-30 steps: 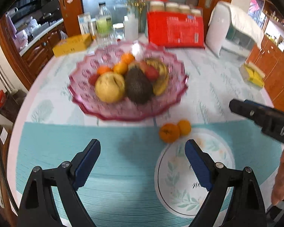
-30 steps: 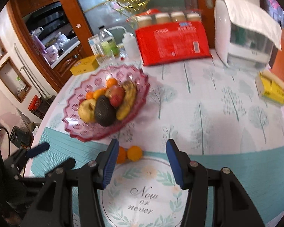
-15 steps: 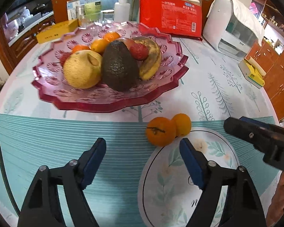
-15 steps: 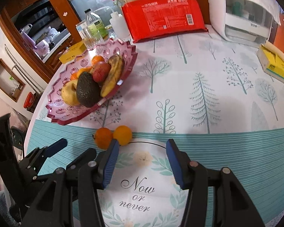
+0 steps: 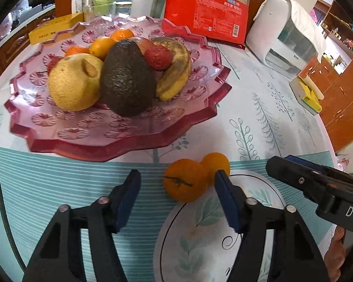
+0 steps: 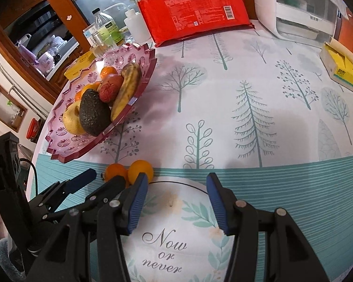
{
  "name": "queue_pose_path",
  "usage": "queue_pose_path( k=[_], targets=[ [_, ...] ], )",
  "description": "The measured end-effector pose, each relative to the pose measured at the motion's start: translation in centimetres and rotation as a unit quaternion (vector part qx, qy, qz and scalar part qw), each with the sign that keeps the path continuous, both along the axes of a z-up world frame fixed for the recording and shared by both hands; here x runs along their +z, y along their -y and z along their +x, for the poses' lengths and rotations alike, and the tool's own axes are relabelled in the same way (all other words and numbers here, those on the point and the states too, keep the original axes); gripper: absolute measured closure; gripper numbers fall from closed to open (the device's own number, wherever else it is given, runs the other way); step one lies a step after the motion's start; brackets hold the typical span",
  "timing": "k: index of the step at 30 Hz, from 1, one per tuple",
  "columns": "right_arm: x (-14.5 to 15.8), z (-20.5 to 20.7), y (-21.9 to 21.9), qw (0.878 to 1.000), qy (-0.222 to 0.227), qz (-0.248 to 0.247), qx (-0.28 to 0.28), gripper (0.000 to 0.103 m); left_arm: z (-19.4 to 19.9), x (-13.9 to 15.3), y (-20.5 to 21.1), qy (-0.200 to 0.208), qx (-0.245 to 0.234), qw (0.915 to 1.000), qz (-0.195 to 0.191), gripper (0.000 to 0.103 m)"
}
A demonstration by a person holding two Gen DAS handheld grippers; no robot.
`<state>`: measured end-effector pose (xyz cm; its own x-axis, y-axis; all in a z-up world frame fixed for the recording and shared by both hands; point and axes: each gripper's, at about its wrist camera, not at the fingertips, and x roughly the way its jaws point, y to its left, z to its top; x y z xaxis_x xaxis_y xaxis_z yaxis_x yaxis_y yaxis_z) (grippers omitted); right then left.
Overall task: Organize fruits
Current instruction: 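Grasp a tangerine with the left gripper while the right gripper grasps the other tangerine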
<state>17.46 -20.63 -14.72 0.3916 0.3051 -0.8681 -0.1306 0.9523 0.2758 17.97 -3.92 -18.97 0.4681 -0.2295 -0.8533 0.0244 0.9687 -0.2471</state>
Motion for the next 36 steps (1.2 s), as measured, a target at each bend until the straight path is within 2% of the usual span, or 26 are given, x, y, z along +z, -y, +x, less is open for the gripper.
queue_pose_path(
  k=[4,7,9,10,11,13,27,30,33,36],
  targets=[
    [-0.4,0.3,-0.1,1.0,-0.006,0.0,0.001,0.051,0.1,-0.6,0.2,-0.001,-0.012,0.9996,-0.026,0.043],
    [-0.8,0.4,-0.2,1.0,-0.011,0.001,0.003,0.051,0.1,-0.8,0.3,0.001,-0.023,0.9986,-0.048,0.053],
    [-1.0,0.5,-0.5,1.0,-0.014,0.003,0.005,0.051,0.0,-0.8,0.3,0.003,-0.025,0.9983,-0.052,0.056],
    [-1.1,0.6,-0.6,1.0,-0.015,0.004,0.007,0.051,0.0,-0.8,0.1,0.005,-0.025,0.9983,-0.052,0.064],
    [-1.2,0.7,-0.7,1.0,-0.016,0.005,0.009,0.051,0.0,-0.9,0.0,0.003,-0.025,0.9982,-0.054,0.066],
    [-1.3,0.8,-1.2,1.0,-0.017,0.007,0.013,0.051,-0.1,-1.0,-0.7,-0.002,-0.022,0.9976,-0.066,0.066],
    [-3.3,1.7,-4.3,0.998,-0.036,0.021,0.045,0.051,-2.7,-0.5,-5.5,-0.011,0.024,0.9982,-0.054,0.066],
    [-3.5,1.9,-5.0,0.997,-0.039,0.032,0.051,0.058,-3.2,-0.2,-5.9,-0.008,0.024,0.9985,-0.049,0.066],
    [-3.6,2.1,-6.0,0.996,-0.042,0.038,0.063,0.069,-3.5,0.3,-6.1,-0.002,0.024,0.9985,-0.048,0.066],
    [-3.3,2.1,-6.9,0.996,-0.037,0.023,0.071,0.072,-3.8,0.9,-6.3,0.001,0.025,0.9986,-0.047,0.066]
  ],
)
